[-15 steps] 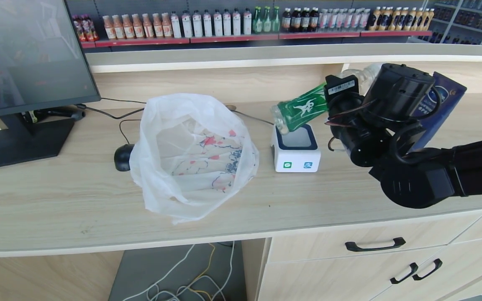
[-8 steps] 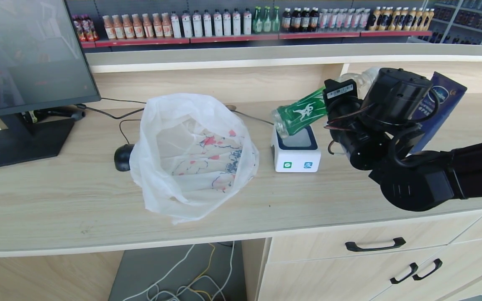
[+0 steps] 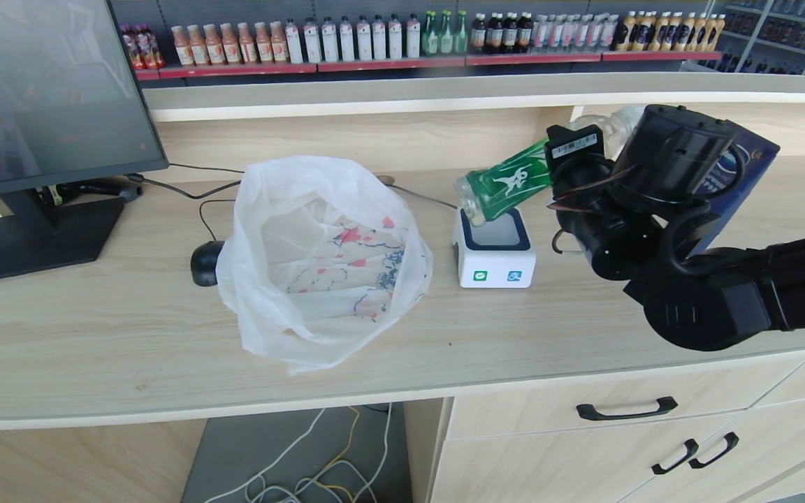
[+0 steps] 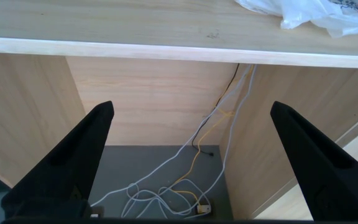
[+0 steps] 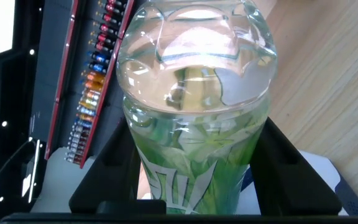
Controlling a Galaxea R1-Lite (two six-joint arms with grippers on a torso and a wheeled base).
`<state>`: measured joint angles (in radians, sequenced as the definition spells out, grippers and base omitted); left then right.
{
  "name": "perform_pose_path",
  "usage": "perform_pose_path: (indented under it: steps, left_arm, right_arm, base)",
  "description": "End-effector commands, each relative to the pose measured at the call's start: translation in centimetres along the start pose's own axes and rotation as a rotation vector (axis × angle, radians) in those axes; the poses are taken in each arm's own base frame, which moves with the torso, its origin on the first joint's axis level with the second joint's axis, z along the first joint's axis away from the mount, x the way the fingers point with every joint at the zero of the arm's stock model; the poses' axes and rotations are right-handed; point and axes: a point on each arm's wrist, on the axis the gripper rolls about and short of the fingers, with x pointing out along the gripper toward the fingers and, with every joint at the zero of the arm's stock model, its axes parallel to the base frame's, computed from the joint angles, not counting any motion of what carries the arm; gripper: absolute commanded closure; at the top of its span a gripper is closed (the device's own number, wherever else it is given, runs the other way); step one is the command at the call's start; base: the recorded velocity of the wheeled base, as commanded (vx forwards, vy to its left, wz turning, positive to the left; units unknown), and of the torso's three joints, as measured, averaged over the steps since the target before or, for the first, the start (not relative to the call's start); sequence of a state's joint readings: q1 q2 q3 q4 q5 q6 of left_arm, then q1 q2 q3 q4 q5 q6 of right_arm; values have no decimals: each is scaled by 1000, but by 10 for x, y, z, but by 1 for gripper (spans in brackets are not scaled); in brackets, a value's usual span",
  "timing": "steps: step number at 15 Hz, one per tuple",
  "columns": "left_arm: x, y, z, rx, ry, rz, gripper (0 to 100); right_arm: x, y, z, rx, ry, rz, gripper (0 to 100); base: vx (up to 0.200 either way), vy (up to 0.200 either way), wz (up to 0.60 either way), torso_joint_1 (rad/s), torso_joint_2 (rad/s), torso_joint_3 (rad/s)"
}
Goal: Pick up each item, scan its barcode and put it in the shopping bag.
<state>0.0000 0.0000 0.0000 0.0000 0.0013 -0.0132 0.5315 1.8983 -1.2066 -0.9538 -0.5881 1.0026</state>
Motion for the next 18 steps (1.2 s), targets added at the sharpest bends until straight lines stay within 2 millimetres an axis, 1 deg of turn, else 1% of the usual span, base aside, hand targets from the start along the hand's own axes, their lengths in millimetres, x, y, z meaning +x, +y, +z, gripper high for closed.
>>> perform_pose_path:
  steps: [1, 2, 4, 7, 8, 9, 10, 11, 12, 13, 14, 16, 18]
  left_arm:
    - [0, 0, 0, -1, 0, 0, 0]
    - [0, 0, 0, -1, 0, 0, 0]
    - [0, 0, 0, -1, 0, 0, 0]
    - [0, 0, 0, -1, 0, 0, 0]
    - [0, 0, 0, -1, 0, 0, 0]
    - [0, 0, 0, -1, 0, 0, 0]
    - [0, 0, 0, -1, 0, 0, 0]
    - [0, 0, 0, -1, 0, 0, 0]
    - [0, 0, 0, -1, 0, 0, 0]
    - [0, 0, 0, -1, 0, 0, 0]
    - [0, 0, 0, -1, 0, 0, 0]
    - [0, 0, 0, -1, 0, 0, 0]
    - [0, 0, 0, -1, 0, 0, 0]
  right_arm:
    - [-4, 8, 5, 1, 3, 20, 100]
    - [-8, 14, 5, 2, 13, 40, 100]
    - [-12, 21, 6, -59, 45, 80, 100]
    - [-20, 47, 19, -142, 68, 193, 100]
    - [-23, 51, 21, -161, 69, 207, 100]
    - [-30, 59, 24, -196, 68, 228, 100]
    - [-34, 61, 25, -226, 68, 236, 100]
    - [-44, 65, 27, -290, 76, 253, 100]
    - [-53, 71, 28, -327, 89, 286, 100]
    - [-65, 82, 29, -343, 108, 336, 100]
    - [-75, 86, 29, -383, 119, 360, 100]
    - [-85, 81, 31, -544, 141, 411, 100]
    - [-91, 76, 31, -687, 160, 526, 100]
  base:
    - [0, 0, 0, 0, 0, 0]
    - [0, 0, 0, 0, 0, 0]
    - [0, 0, 0, 0, 0, 0]
    - [0, 0, 0, 0, 0, 0]
    - [0, 0, 0, 0, 0, 0]
    - [0, 0, 0, 0, 0, 0]
    - [0, 0, 0, 0, 0, 0]
    - [0, 0, 0, 0, 0, 0]
    - [0, 0, 0, 0, 0, 0]
    - [0, 0, 0, 0, 0, 0]
    - [0, 0, 0, 0, 0, 0]
    - [0, 0, 0, 0, 0, 0]
    - [0, 0, 0, 0, 0, 0]
